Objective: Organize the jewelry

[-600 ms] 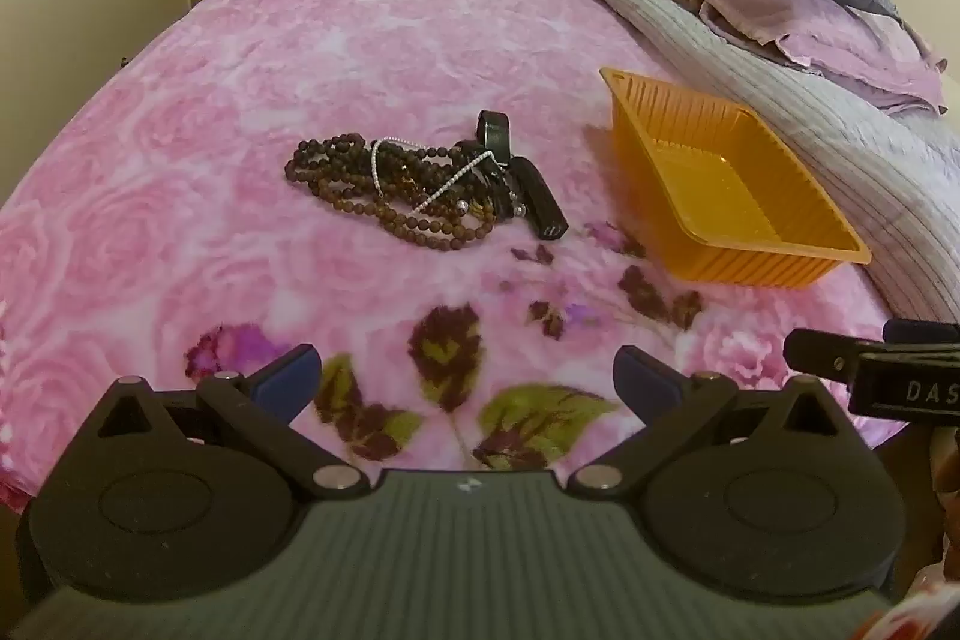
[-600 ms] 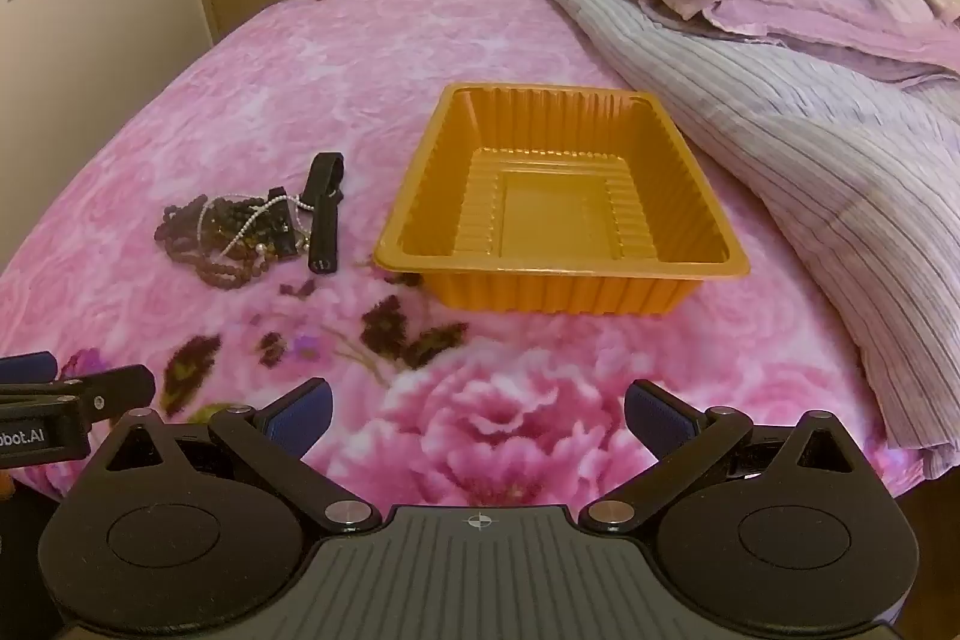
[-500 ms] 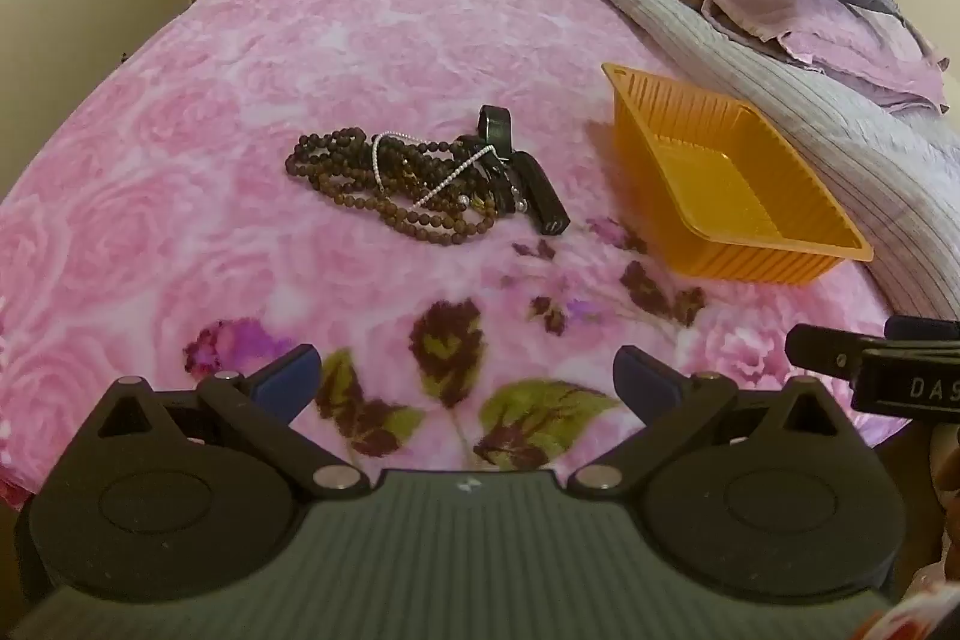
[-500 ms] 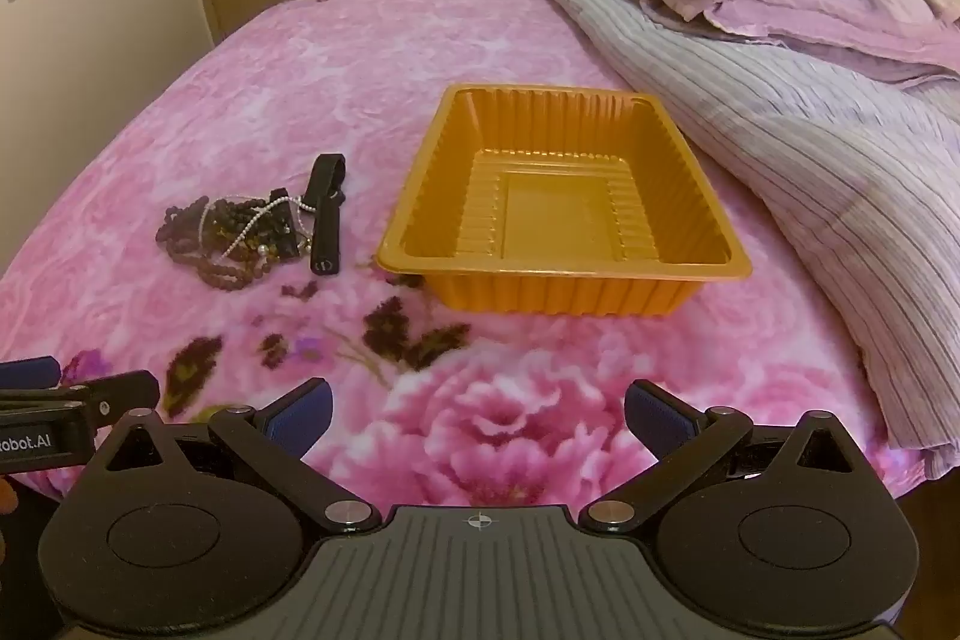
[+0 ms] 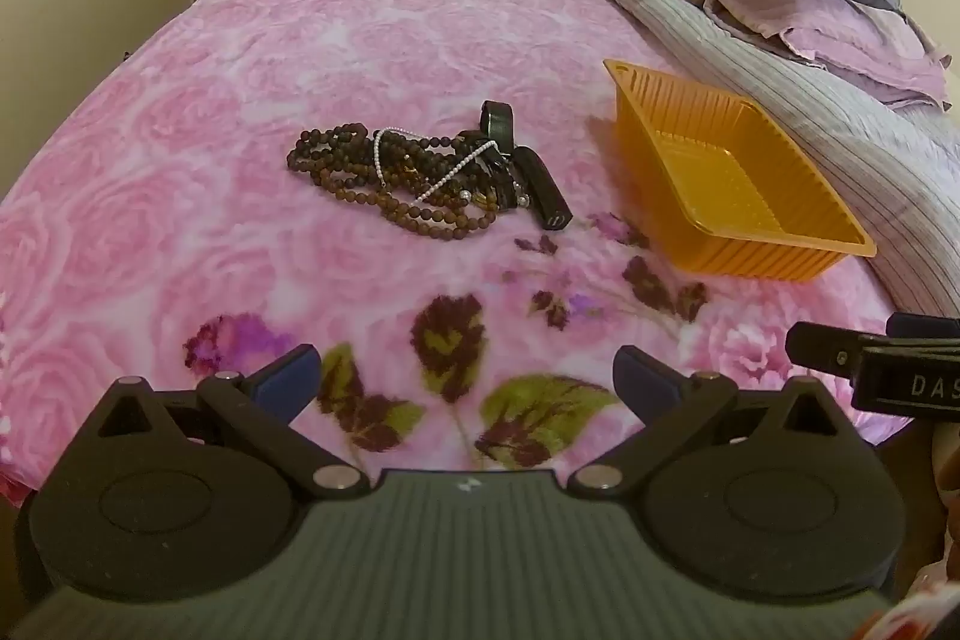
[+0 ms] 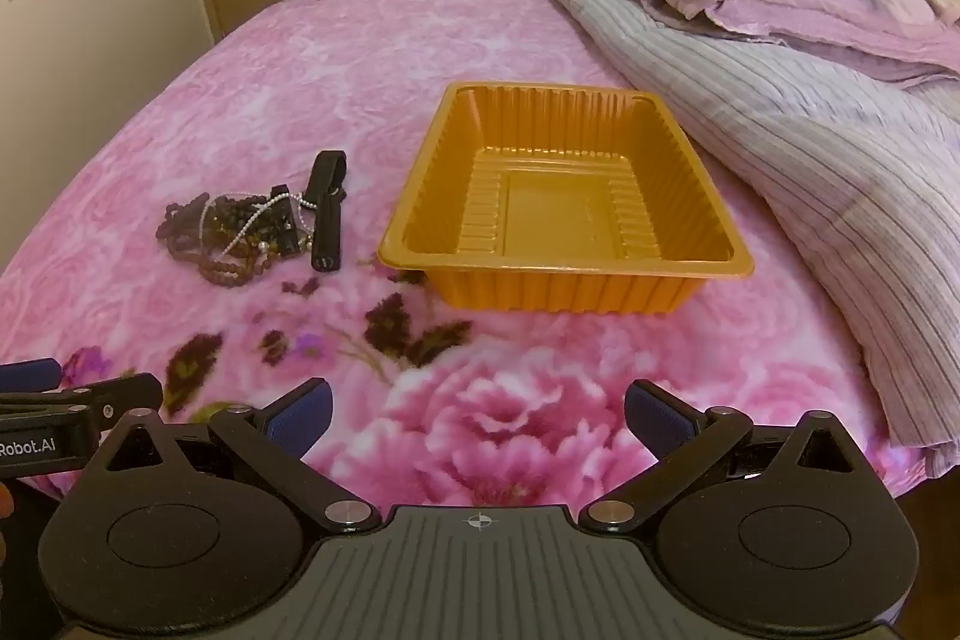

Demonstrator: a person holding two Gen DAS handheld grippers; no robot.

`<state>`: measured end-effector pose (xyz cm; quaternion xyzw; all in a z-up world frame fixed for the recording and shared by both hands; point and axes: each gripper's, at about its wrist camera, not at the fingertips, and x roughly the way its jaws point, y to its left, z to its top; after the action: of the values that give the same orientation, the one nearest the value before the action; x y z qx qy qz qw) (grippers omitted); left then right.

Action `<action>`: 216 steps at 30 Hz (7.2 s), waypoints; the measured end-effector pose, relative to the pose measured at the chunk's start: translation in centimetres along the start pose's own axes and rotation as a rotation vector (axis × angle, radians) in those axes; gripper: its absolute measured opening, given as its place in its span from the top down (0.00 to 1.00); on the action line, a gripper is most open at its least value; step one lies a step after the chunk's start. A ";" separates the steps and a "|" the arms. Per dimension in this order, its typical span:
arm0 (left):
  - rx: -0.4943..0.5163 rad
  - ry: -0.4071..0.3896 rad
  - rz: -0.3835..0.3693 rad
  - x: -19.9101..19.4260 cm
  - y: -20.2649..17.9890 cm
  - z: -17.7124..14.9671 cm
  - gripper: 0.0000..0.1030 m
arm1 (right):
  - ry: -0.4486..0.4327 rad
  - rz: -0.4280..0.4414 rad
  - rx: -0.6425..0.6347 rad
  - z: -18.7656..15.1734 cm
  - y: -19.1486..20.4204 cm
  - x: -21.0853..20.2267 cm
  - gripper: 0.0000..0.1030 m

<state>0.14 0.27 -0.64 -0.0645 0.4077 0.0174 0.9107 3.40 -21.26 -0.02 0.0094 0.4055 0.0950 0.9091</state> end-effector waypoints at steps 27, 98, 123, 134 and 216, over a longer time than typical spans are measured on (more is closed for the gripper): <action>-0.002 0.002 -0.001 0.0 0.1 -0.1 0.01 | 0.001 0.001 0.000 -0.2 0.0 0.1 0.00; -0.237 -0.016 -0.162 2.9 3.7 2.8 0.01 | -0.215 -0.062 0.249 3.8 -11.9 0.7 0.01; -0.191 -0.017 -0.181 8.2 2.7 3.6 0.01 | -0.069 -0.004 0.341 4.8 -16.1 9.5 0.70; -0.191 -0.005 -0.174 8.2 2.7 3.4 0.02 | -0.051 0.002 0.341 5.0 -16.3 10.2 0.80; 0.742 -0.329 -0.241 -5.6 0.6 20.6 0.95 | -0.154 -0.165 -0.107 9.9 -8.2 6.2 0.95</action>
<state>11.61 3.74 17.09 0.2242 0.2251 -0.2270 0.9206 16.10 -27.57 1.26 -0.0654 0.3281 0.0403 0.9415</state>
